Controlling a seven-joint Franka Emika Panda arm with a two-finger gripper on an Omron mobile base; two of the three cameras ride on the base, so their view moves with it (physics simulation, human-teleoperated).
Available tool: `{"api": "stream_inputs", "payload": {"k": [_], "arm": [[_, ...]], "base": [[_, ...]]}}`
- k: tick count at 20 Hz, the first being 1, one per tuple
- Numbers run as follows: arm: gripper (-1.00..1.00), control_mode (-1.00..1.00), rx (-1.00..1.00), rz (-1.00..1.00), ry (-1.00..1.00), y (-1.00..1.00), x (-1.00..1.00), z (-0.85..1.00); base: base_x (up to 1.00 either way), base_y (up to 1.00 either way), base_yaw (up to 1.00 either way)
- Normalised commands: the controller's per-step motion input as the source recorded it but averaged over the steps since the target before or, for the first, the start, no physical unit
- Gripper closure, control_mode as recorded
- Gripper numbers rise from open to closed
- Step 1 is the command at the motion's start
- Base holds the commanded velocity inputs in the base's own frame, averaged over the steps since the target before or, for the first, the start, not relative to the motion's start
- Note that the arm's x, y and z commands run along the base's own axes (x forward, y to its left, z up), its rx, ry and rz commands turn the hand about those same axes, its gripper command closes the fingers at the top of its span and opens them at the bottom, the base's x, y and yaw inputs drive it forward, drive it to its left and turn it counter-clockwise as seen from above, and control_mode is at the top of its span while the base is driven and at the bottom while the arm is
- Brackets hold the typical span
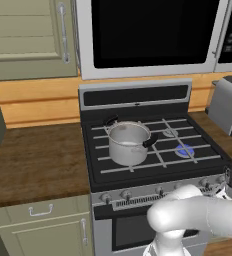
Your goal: Turn off the front right burner of the stove.
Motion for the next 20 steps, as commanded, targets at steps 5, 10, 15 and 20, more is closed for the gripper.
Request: {"api": "stream_inputs", "payload": {"k": [5, 10, 15, 20], "arm": [[1.0, -1.0, 1.0, -0.27, 0.0, -0.52, 0.0, 0.41], [1.0, -1.0, 1.0, -0.27, 0.0, -0.52, 0.0, 0.4], [1.0, -1.0, 1.0, -0.29, 0.0, -0.54, 0.0, 0.4], [1.0, -1.0, 0.92, -0.35, 0.05, -0.57, 0.02, 0.3]], "base": [[0.0, 0.0, 0.0], [0.0, 0.0, 0.0], [0.0, 0.0, 0.0], [0.0, 0.0, 0.0]]}}
